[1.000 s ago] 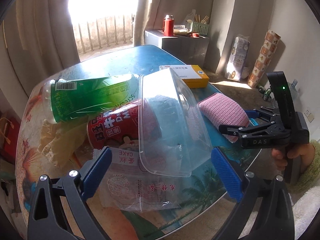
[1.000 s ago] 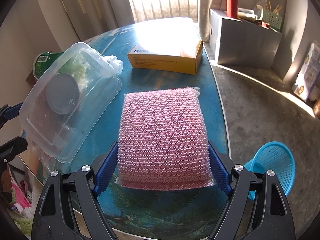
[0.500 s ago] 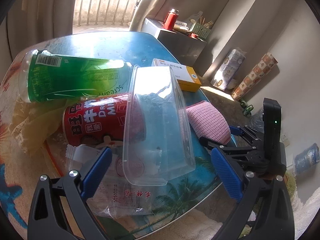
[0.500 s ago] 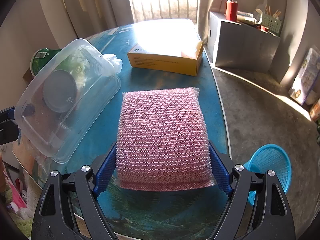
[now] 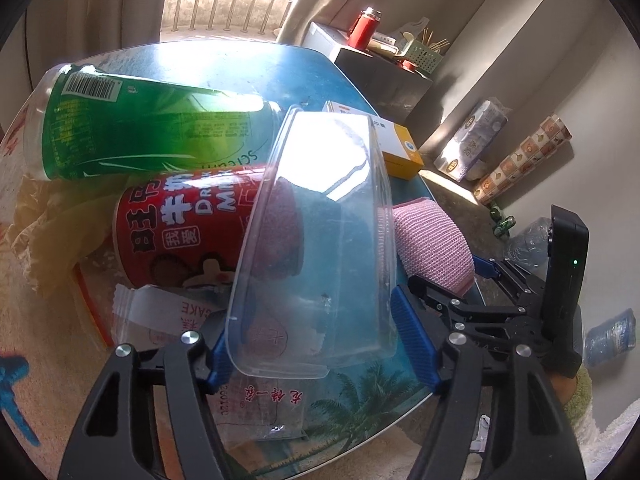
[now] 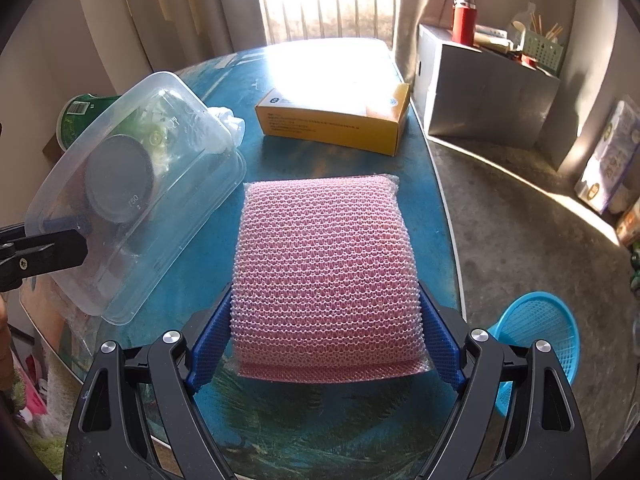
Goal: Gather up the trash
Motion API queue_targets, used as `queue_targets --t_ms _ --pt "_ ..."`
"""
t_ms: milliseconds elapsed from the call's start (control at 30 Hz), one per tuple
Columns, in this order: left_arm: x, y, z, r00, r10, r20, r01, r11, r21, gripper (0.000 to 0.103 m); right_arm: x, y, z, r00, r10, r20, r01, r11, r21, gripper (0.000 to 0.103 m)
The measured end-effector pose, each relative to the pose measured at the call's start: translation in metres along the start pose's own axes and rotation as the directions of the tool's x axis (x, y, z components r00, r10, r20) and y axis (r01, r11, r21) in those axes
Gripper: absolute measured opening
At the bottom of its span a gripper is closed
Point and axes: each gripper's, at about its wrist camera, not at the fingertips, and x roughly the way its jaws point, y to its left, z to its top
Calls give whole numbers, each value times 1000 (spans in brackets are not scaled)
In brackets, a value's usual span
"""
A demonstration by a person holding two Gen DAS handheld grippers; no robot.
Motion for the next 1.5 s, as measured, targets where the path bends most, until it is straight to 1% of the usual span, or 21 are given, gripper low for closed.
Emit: queue_targets --t_ms 67,133,233,400,433,467,533,600,667,800,967,1167,1233,1367,1500 --pt "-3 -3 -1 1000 -3 9 3 1000 9 62 0 0 0 1000 2 2 -2 1000 1 80" --pt "-5 -5 -4 1000 -21 12 21 1000 13 53 0 0 -1 1000 1 4 -1 1000 1 80" --pt "-9 -6 -7 999 -49 19 49 999 14 48 -1 1 -1 1000 1 6 -1 1000 -6 80" --pt "-16 -13 -7 995 -89 43 87 995 47 42 -3 1 -1 1000 6 4 -6 1000 -8 79" --pt "-18 -15 -6 993 -104 47 101 993 59 38 -3 0 -1 1000 8 4 -8 1000 -7 79" --pt "-20 -17 -7 991 -123 51 119 990 74 37 -3 0 0 1000 9 4 -9 1000 -6 79" --pt "-24 -24 -6 987 -153 55 147 983 109 27 -3 -1 0 1000 7 5 -7 1000 -4 79" --pt "-26 -31 -6 984 -169 59 160 977 138 21 -3 -3 2 1000 8 7 -8 1000 2 78" --pt "-26 -35 -5 983 -172 61 161 974 158 21 -3 -5 3 1000 9 7 -9 1000 8 78" --pt "-25 -34 -3 977 -203 59 192 970 151 21 -2 -8 6 1000 7 13 -8 1000 15 78" --pt "-34 -33 -3 960 -270 75 255 952 166 21 -6 -8 8 999 18 34 -19 999 29 77" --pt "-48 -42 -5 947 -306 93 280 934 220 21 -14 -8 12 997 39 63 -41 999 30 77" --pt "-54 -45 -7 941 -322 104 291 926 239 21 -17 -7 11 997 43 67 -45 999 29 77" --pt "-62 -51 -7 931 -346 115 305 913 270 21 -26 -6 9 996 32 85 -34 999 21 77" --pt "-65 -57 -8 929 -353 114 307 905 296 21 -38 -9 3 994 19 106 -23 999 32 77"
